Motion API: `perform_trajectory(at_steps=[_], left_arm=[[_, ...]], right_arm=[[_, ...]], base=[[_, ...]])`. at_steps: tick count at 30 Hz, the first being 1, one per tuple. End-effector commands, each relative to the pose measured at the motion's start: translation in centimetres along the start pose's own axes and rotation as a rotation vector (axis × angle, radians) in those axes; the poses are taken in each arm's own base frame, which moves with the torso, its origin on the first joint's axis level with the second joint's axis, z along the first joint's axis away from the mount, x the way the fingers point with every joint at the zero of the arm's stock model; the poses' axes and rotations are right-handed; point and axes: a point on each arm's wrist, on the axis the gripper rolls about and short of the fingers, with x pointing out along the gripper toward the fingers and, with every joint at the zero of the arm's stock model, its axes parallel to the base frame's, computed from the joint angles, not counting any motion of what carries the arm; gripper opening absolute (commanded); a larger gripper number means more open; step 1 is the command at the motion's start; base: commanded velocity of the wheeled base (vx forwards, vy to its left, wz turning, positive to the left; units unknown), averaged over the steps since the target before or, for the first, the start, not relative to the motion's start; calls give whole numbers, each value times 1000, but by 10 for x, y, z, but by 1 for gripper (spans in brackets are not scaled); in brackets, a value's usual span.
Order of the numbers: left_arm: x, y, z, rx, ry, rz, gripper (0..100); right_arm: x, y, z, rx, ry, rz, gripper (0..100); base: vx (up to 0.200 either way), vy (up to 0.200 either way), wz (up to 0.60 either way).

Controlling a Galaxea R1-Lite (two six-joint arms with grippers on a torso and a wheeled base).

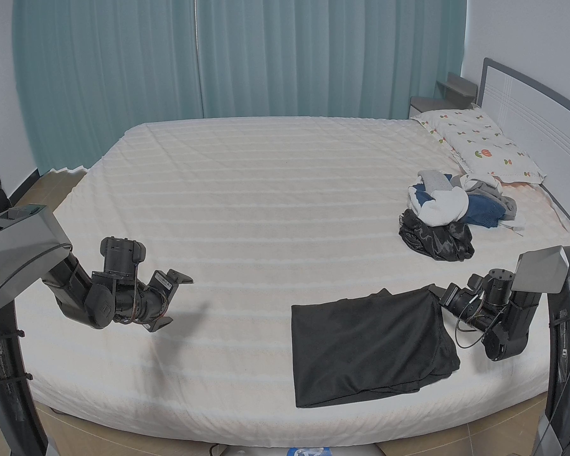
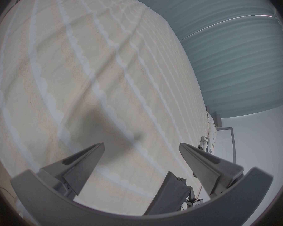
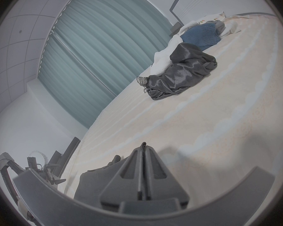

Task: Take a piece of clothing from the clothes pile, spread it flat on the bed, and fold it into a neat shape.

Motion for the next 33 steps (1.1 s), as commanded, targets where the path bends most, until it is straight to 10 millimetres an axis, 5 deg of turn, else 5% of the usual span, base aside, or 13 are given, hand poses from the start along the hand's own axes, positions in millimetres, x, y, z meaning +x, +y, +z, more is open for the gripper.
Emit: perform_trajectory(at_steps=[1,2,8,14,22,33], left_arm=[[0,0,0,0,0,1,100],[0,0,0,0,-1,1,100],[1,0,-2,4,2,1,100],[4,0,-5,7,-26,25,100],[4,0,-5,9,-24,24,100],[5,0,-6,11,-22,23,100]], right_arm=[[4,-5,-4,0,1,1,0],[5,-5,-4,-1,0,2,100],[-2,-1,1,2,-8,-4,100],[-33,22,4,12,31,-6,100],[-41,23,1,15,66,-2,100],[-44,19,2,19,81,15,100]], base=[[0,0,0],[0,0,0],[0,0,0],[-133,0,0],[-200,0,0],[0,0,0]])
